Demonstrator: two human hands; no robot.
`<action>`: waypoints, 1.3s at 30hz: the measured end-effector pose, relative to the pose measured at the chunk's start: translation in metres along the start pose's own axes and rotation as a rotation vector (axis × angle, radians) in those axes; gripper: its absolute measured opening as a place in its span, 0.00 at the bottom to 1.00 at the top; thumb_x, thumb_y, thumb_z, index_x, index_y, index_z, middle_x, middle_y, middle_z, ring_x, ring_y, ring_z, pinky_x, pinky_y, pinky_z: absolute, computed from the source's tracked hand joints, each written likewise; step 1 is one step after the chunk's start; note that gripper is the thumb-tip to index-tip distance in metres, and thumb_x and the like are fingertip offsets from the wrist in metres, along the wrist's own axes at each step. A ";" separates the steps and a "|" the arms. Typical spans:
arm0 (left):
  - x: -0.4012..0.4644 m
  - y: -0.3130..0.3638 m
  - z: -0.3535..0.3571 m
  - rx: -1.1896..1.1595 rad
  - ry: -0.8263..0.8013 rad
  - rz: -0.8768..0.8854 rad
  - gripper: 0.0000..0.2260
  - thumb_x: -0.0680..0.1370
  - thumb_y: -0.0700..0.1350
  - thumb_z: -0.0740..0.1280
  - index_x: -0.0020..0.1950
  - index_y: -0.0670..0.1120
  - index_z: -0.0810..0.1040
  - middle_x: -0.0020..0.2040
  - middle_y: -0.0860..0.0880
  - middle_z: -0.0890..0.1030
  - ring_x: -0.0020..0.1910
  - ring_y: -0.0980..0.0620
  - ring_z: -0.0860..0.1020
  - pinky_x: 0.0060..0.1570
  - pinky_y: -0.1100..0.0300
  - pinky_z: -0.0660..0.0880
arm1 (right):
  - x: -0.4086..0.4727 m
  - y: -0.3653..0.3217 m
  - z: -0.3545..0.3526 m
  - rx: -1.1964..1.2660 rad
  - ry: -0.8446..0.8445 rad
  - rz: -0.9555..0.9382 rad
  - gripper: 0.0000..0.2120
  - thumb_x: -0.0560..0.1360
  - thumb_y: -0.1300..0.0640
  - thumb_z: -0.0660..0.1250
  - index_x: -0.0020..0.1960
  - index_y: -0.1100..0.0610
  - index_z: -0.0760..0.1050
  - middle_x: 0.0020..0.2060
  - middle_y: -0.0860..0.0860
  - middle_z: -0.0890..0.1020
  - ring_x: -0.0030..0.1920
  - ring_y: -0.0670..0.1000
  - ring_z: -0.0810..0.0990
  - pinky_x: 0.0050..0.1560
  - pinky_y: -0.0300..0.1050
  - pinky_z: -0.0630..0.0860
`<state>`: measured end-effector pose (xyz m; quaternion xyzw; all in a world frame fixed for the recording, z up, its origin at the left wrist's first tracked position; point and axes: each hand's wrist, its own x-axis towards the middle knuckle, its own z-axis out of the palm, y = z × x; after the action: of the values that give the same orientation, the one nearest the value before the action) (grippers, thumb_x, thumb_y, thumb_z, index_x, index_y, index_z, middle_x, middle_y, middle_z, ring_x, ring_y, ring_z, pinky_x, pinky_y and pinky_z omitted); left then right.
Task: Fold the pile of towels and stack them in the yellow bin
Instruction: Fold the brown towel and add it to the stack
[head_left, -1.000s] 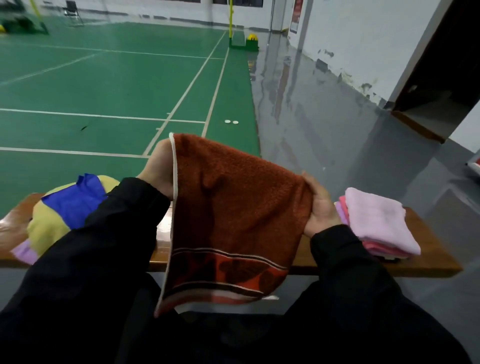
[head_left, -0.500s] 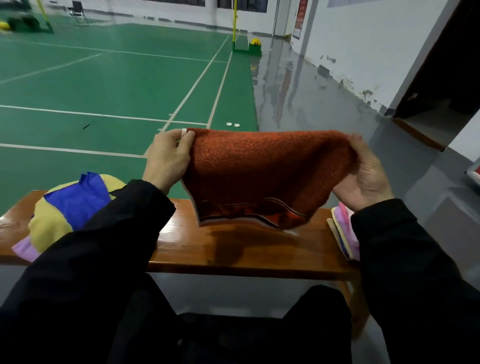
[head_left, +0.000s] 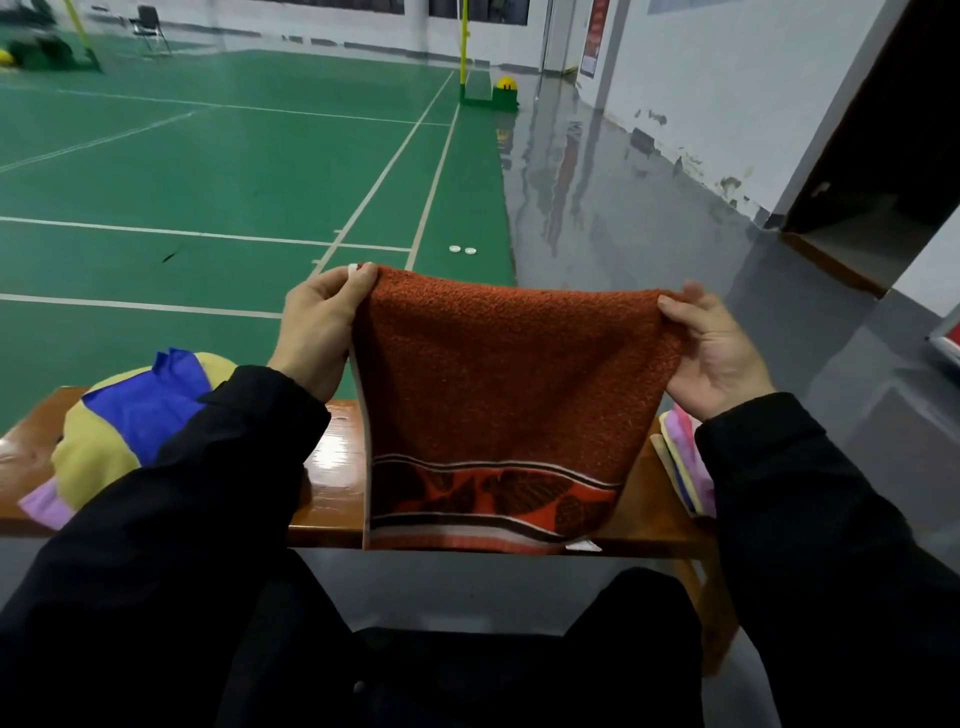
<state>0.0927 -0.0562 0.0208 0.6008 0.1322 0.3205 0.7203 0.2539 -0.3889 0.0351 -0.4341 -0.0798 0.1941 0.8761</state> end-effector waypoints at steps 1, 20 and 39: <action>0.001 -0.002 -0.003 0.009 -0.004 0.005 0.09 0.80 0.49 0.70 0.47 0.45 0.86 0.44 0.47 0.82 0.44 0.51 0.77 0.48 0.55 0.74 | 0.001 0.000 0.000 -0.058 0.031 -0.069 0.18 0.75 0.71 0.69 0.61 0.54 0.78 0.43 0.54 0.85 0.46 0.53 0.85 0.55 0.49 0.82; 0.059 0.021 0.002 0.135 0.127 0.075 0.13 0.70 0.53 0.78 0.45 0.43 0.87 0.41 0.46 0.82 0.42 0.51 0.75 0.47 0.56 0.72 | 0.060 -0.021 0.010 -1.295 0.159 -0.607 0.08 0.75 0.52 0.72 0.51 0.53 0.86 0.44 0.49 0.86 0.48 0.53 0.85 0.55 0.54 0.81; -0.139 -0.152 -0.097 0.862 -0.082 -0.217 0.09 0.77 0.46 0.75 0.37 0.49 0.83 0.31 0.51 0.81 0.31 0.57 0.77 0.35 0.61 0.72 | -0.109 0.128 -0.140 -1.530 -0.074 -0.092 0.20 0.73 0.62 0.77 0.44 0.35 0.81 0.46 0.38 0.85 0.50 0.44 0.83 0.54 0.40 0.77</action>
<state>-0.0229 -0.0776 -0.1745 0.8410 0.2875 0.1348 0.4381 0.1627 -0.4659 -0.1484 -0.9089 -0.2394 0.0624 0.3357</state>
